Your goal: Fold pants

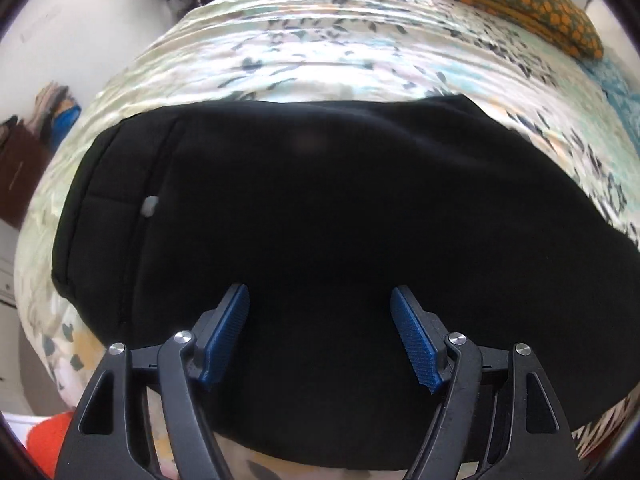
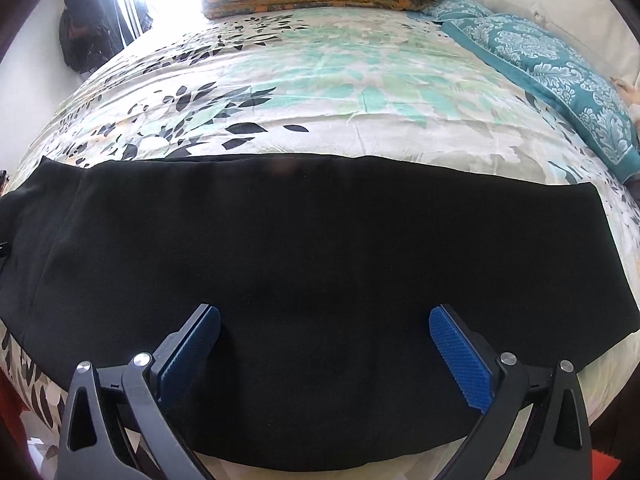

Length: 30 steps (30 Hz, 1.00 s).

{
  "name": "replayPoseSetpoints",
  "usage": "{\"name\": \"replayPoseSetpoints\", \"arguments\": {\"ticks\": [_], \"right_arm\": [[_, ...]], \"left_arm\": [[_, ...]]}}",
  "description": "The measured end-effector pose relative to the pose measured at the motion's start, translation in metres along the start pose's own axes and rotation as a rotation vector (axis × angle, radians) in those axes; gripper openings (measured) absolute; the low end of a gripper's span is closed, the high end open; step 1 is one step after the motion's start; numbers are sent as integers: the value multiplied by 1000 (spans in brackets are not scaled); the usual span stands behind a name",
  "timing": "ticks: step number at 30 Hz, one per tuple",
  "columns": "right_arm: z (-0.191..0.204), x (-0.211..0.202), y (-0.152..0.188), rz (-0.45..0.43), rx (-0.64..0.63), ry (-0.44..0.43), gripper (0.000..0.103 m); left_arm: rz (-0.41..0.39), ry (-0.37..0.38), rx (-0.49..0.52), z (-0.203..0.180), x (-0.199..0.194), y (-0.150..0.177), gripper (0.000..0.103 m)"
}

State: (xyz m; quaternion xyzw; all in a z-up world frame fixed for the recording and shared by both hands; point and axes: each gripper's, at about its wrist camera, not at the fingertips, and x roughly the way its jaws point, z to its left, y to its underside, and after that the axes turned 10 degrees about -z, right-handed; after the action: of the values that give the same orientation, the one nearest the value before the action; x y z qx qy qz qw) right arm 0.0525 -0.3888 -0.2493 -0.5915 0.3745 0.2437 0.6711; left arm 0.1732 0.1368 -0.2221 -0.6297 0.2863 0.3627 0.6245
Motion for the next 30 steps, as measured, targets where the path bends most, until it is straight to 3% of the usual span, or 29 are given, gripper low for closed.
{"name": "replayPoseSetpoints", "arguments": {"ticks": [6, 9, 16, 19, 22, 26, 30], "right_arm": [[1, 1, 0, -17, 5, 15, 103], [3, 1, 2, -34, 2, 24, 103], [3, 0, 2, -47, 6, 31, 103], [4, -1, 4, -59, 5, 36, 103], [4, 0, 5, -64, 10, 43, 103], [5, 0, 4, -65, 13, 47, 103], [5, -1, 5, -66, 11, 40, 103]], "left_arm": [[18, -5, -37, 14, -15, 3, 72], [70, -49, -37, 22, -16, 21, 75], [141, 22, -199, 49, -29, 32, 79], [41, 20, -182, 47, -39, 9, 78], [-25, 77, -149, 29, -38, -26, 78], [-81, 122, -20, -19, -21, -68, 78], [-43, 102, 23, -53, 19, -85, 78]]}}
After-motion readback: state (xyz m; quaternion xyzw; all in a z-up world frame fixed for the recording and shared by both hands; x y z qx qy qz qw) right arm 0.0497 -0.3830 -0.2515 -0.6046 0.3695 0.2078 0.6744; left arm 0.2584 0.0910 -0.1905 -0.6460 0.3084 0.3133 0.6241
